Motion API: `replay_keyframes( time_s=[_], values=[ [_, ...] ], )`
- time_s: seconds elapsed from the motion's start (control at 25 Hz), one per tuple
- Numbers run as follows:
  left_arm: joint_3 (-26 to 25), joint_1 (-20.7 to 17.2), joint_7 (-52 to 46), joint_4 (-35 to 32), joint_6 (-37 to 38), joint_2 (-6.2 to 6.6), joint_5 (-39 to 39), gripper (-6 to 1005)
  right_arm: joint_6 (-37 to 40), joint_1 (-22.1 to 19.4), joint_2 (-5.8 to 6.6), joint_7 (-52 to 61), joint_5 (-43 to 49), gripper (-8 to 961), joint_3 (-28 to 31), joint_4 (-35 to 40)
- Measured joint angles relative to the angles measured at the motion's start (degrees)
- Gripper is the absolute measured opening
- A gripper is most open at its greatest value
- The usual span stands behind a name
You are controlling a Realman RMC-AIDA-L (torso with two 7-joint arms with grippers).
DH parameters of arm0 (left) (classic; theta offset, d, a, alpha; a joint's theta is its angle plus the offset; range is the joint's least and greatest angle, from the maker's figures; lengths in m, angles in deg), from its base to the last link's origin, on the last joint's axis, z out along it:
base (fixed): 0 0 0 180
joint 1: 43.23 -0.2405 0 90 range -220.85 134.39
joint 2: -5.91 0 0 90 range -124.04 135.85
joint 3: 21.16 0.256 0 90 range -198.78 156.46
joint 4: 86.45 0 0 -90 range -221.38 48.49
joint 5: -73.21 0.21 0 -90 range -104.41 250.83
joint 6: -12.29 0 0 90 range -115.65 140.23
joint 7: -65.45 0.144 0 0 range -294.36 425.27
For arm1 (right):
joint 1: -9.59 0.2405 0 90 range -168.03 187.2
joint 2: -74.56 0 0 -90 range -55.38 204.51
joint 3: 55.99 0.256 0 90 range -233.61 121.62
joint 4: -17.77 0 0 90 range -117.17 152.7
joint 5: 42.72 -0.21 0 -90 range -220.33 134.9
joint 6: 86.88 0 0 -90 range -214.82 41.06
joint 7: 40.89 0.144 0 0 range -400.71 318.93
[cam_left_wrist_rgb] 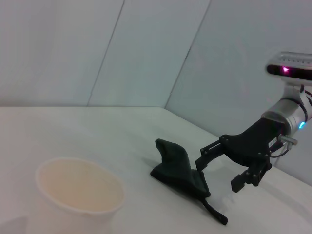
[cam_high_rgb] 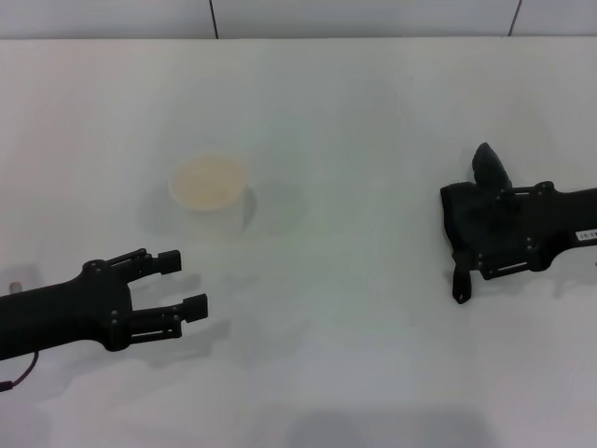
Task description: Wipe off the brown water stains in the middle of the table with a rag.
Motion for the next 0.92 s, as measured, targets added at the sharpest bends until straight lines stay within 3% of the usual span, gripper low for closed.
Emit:
replay_keyframes(
  time_s=[0.92],
  values=[
    [0.0, -0.3, -0.8, 0.0, 0.2, 0.11, 0.4, 892, 1.5, -1.9, 0.24, -0.3, -1.5, 869, 0.1, 0.7]
  ],
)
